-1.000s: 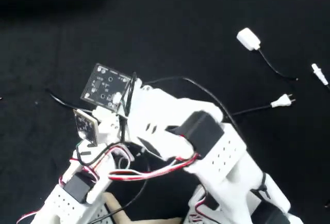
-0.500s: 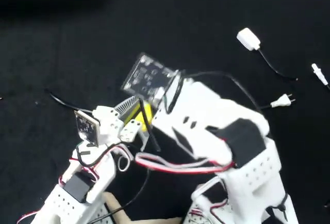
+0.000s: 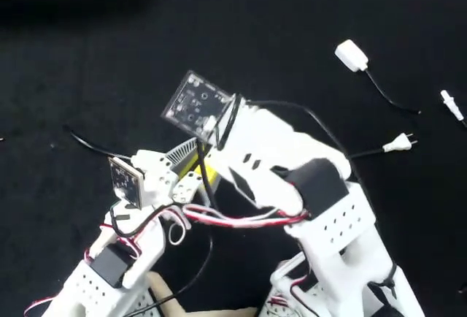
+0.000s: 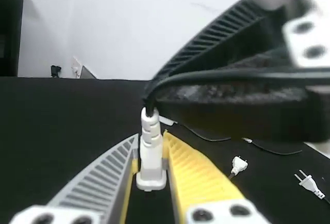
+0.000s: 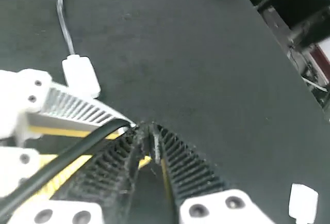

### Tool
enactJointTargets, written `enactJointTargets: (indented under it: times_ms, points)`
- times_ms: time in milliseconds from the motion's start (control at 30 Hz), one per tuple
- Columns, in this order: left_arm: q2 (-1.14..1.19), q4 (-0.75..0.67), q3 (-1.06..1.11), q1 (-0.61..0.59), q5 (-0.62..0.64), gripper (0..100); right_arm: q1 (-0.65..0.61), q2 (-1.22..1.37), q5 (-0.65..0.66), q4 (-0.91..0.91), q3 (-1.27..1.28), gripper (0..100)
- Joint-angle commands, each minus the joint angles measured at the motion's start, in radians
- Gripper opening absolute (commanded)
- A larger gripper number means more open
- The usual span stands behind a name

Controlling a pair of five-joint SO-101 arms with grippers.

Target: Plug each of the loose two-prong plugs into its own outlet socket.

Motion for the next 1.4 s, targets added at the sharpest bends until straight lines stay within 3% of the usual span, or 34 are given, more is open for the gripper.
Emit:
enactJointTargets:
  times_ms: [0, 333, 600, 900, 1067, 1367]
  points:
    - [-0.005, 0.000, 0.016, 0.010, -0.012, 3, -0.100, -0.005, -0.046, 0.040, -0.064, 1.1]
    - [-0.005, 0.000, 0.016, 0.016, -0.012, 3, -0.081, -0.004, -0.041, 0.041, -0.062, 1.1]
    - [-0.006, 0.034, 0.016, 0.050, -0.014, 3, 0.112, 0.021, -0.005, -0.055, -0.042, 1.1]
    - [-0.014, 0.029, 0.016, 0.031, -0.077, 3, 0.080, 0.168, -0.014, -0.017, -0.041, 1.1]
    - [-0.014, 0.034, 0.016, 0.035, -0.083, 3, 0.008, 0.173, -0.006, 0.032, -0.044, 1.1]
    - [-0.008, 0.032, 0.016, 0.033, -0.084, 3, 0.011, 0.173, -0.006, 0.055, -0.067, 1.1]
